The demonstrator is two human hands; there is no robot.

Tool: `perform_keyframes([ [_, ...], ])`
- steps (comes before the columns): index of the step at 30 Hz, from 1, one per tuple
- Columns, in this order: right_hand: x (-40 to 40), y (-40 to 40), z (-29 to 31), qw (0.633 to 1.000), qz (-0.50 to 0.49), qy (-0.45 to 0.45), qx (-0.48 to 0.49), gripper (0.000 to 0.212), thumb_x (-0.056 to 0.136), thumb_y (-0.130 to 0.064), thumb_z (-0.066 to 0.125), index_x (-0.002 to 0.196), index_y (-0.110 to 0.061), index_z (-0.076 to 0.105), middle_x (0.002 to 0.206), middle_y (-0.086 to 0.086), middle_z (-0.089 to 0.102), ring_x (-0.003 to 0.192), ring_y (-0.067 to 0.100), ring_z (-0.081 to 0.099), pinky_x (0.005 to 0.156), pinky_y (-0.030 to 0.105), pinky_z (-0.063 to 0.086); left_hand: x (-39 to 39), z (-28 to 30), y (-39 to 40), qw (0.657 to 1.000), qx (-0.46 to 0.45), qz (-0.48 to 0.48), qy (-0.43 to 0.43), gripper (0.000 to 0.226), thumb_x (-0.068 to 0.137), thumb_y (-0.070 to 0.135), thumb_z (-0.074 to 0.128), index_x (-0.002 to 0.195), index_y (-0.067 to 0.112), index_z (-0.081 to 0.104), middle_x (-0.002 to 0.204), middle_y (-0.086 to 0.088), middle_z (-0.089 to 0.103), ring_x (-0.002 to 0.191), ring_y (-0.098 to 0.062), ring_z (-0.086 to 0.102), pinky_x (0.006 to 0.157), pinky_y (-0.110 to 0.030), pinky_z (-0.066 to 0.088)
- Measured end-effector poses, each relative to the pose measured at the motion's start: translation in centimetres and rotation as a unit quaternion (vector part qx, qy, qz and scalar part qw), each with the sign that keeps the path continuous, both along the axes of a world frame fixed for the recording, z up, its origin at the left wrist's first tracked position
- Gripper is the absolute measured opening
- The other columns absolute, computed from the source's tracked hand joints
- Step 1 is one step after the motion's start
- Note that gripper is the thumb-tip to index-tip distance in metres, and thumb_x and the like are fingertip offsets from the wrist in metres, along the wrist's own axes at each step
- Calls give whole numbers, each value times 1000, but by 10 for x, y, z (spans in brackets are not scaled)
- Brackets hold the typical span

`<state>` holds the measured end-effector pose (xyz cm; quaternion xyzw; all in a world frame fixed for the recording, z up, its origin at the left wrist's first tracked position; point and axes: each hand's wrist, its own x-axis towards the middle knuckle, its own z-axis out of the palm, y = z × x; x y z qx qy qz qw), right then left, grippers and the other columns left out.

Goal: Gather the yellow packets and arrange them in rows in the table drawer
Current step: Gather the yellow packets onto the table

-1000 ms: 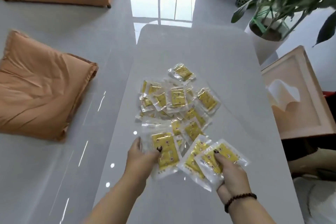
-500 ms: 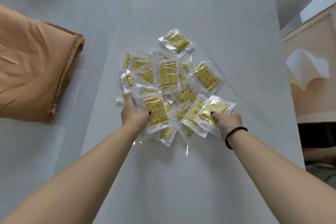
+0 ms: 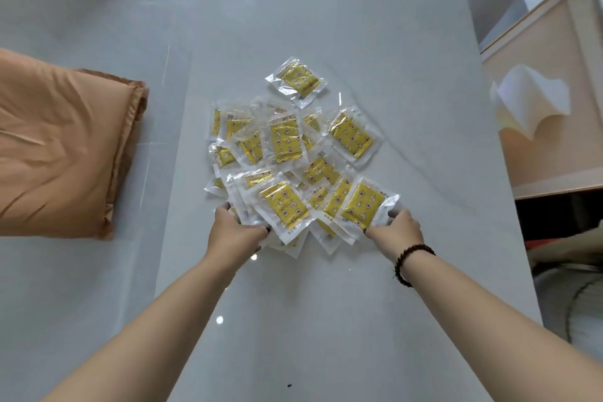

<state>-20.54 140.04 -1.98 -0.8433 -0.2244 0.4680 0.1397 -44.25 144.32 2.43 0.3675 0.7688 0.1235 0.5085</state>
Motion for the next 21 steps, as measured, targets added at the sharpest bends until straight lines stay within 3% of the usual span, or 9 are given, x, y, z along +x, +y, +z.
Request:
perform_keyframes([
  [5, -16, -21, 63, 994, -40, 94, 50, 38, 81, -13, 66, 117, -15, 52, 120, 7, 55, 106, 22, 57, 94, 42, 51, -10, 60, -17, 999, 6, -22, -43, 69, 82, 2, 70, 142, 13, 38, 121, -2, 57, 100, -21, 63, 82, -37, 57],
  [10, -49, -55, 157, 971, -114, 173, 118, 16, 84, -4, 61, 94, -17, 58, 105, 8, 64, 90, 21, 63, 86, 39, 55, -6, 148, -45, 986, 33, -115, -115, 47, 85, 7, 69, 127, 20, 51, 117, 3, 63, 96, -14, 66, 77, -28, 57],
  [14, -86, -94, 242, 949, -171, 205, 165, 17, 86, -1, 57, 96, -13, 61, 97, 9, 65, 84, 20, 65, 77, 34, 56, -12, 225, -80, 970, 48, -174, -161, 38, 87, 6, 66, 121, 22, 57, 113, 6, 67, 97, -14, 67, 77, -23, 57],
  [21, -130, -171, 356, 909, -251, 195, 267, 15, 89, 0, 56, 98, -9, 64, 97, 9, 67, 86, 24, 68, 77, 36, 57, -44, 324, -138, 940, 67, -244, -228, 34, 88, 2, 60, 116, 21, 61, 105, 4, 72, 98, -17, 70, 78, -26, 56],
])
